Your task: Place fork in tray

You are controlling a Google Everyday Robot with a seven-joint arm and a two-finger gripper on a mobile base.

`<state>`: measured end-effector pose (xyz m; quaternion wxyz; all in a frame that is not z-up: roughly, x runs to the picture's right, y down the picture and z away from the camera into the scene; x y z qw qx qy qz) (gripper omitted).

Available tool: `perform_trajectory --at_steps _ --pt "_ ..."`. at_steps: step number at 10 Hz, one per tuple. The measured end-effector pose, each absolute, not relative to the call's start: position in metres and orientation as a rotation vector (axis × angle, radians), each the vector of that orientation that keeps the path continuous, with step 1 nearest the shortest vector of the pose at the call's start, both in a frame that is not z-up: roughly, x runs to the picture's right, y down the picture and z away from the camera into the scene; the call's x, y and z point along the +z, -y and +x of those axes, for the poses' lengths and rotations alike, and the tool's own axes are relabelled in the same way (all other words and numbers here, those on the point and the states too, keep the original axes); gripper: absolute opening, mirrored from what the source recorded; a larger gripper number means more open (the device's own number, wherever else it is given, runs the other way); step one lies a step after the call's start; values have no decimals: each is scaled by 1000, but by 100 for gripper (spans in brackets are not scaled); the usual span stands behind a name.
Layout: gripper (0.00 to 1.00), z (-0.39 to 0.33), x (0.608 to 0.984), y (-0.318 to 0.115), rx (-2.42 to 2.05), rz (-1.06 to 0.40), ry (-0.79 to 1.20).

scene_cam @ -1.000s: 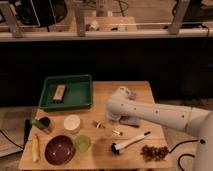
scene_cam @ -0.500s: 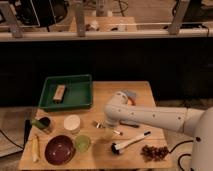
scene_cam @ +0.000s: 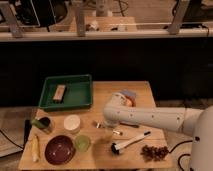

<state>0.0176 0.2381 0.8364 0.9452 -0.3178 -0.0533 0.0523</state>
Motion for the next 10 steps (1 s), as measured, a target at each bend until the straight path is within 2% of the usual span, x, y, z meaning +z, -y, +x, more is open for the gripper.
perform_trajectory --at_steps 2,3,10 --pt "7 17 834 -236 102 -648 108" --pt "1 17 832 -236 100 -648 109" --pt "0 18 833 -235 104 -643 116"
